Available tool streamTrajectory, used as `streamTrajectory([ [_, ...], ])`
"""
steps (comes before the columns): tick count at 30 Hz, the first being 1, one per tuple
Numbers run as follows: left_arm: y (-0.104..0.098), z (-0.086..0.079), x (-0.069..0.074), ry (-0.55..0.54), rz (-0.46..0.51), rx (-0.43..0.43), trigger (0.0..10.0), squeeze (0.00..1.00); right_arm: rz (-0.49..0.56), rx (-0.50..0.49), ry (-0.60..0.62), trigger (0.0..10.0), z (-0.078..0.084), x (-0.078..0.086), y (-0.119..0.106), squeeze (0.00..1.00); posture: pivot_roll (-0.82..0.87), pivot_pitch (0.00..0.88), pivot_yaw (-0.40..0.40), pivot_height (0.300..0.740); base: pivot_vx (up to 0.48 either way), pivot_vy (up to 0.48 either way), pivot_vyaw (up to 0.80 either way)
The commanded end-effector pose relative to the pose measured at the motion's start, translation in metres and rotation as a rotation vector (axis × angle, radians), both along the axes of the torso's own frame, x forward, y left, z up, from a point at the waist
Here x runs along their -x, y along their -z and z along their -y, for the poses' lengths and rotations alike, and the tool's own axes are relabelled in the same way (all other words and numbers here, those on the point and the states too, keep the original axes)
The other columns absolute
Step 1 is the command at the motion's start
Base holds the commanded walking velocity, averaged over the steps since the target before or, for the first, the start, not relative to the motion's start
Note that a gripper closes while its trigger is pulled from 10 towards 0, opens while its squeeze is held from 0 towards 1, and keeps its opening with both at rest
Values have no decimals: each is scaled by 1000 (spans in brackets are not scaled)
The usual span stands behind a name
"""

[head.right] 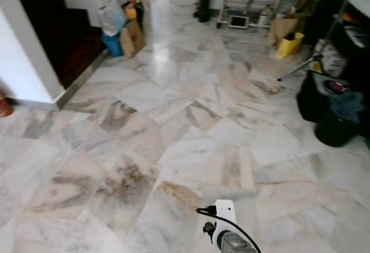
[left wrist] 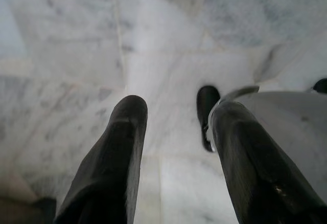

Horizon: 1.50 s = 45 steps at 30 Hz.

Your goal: Hang keys on a hook

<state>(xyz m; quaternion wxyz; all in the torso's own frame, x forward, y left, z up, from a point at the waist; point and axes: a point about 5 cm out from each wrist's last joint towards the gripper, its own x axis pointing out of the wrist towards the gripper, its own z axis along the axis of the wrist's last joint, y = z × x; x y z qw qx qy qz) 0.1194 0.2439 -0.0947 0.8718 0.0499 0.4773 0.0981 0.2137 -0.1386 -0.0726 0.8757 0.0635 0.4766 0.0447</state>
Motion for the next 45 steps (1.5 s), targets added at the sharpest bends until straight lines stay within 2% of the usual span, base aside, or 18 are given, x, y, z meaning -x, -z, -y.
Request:
streamTrajectory([
  [1,0,1,3,-64,30,16,10000,0,-6,2,1,10000,1,1,0,0,129,0,-36,740,0,0,-744],
  [11,-6,0,-2,-232,200,39,10000,0,-12,10,-5,10000,3,-1,0,0,141,0,-46,740,0,0,-744],
  [15,-11,0,-6,-227,268,28,10000,0,-12,10,-4,10000,3,-1,0,0,147,0,-45,740,0,0,-744],
  [17,-17,-1,-12,-177,345,9,10000,0,-12,3,0,10000,2,-1,-1,0,151,0,-43,740,0,0,-744],
  [18,-50,-17,-65,-114,540,-37,10000,0,-12,5,3,10000,2,-1,-1,0,153,0,-41,740,0,0,-744],
  [19,-77,-28,-101,-80,640,-77,10000,0,-12,5,3,10000,2,-1,-1,0,153,0,-40,740,0,0,-744],
  [21,-127,-37,-146,-3,812,-133,10000,0,-7,1,8,10000,1,-1,-1,0,150,0,-35,740,0,0,-744],
  [24,-145,-32,-152,56,919,-133,10000,0,-6,0,26,10000,1,-1,-1,0,147,0,-31,740,0,0,-744],
  [26,-162,-26,-153,103,1038,-130,10000,0,-6,1,25,10000,1,-1,-1,0,149,0,-29,740,0,0,-744],
  [29,-172,-21,-152,119,1103,-103,10000,0,-7,2,26,10000,1,-2,-1,0,152,0,-32,740,0,0,-744],
  [32,-182,-13,-148,127,1123,-63,10000,0,-10,7,27,10000,2,-1,-1,0,151,0,-36,740,0,0,-744],
  [35,-183,-7,-140,157,1110,-36,10000,0,-9,9,34,10000,3,-1,-1,0,148,0,-37,740,0,0,-744],
  [36,-181,0,-130,174,1098,1,10000,0,-8,12,38,10000,4,-1,-1,0,149,0,-40,740,0,0,-738],
  [38,-175,7,-119,198,1064,40,10000,0,-6,16,39,10000,5,-2,-1,0,152,0,-45,740,0,0,-738],
  [41,-170,10,-113,209,1033,59,10000,0,-5,22,40,10000,6,-2,-1,0,158,0,-50,740,0,0,-738],
  [45,-134,-16,-111,10,852,83,10000,0,-2,32,44,10000,8,-3,-1,0,169,0,-61,740,0,0,-738],
])
